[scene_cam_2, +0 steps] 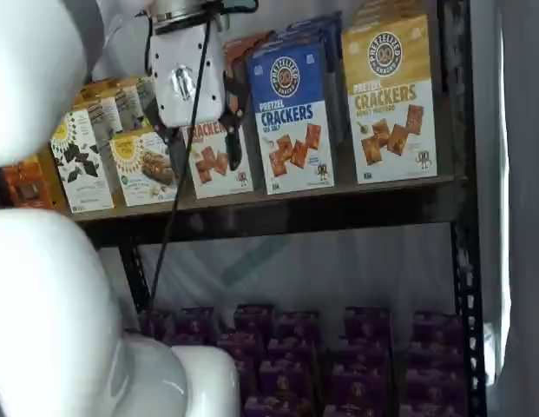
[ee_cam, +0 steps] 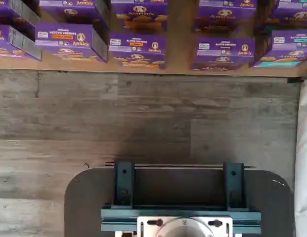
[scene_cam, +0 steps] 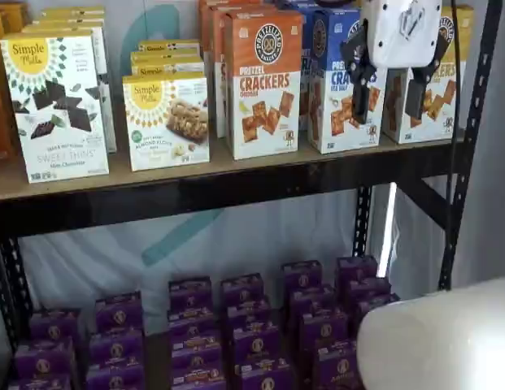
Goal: Retrieve the yellow and white box located on the top shelf, the sixth one from the left
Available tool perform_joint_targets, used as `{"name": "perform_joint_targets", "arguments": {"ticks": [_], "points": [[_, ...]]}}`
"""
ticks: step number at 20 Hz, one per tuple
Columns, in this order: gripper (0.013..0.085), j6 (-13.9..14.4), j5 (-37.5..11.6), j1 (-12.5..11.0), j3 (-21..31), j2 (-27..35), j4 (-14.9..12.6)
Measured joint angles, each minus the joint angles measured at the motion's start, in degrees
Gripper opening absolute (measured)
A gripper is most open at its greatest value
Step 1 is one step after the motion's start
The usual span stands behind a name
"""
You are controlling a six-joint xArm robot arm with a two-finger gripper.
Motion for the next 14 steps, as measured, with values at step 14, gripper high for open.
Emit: {"name": "perform_joint_targets", "arguments": {"ticks": [14], "points": [[0.0850,-0.72,-0.25,-0.61,0.04,-0.05,-0.13]]}}
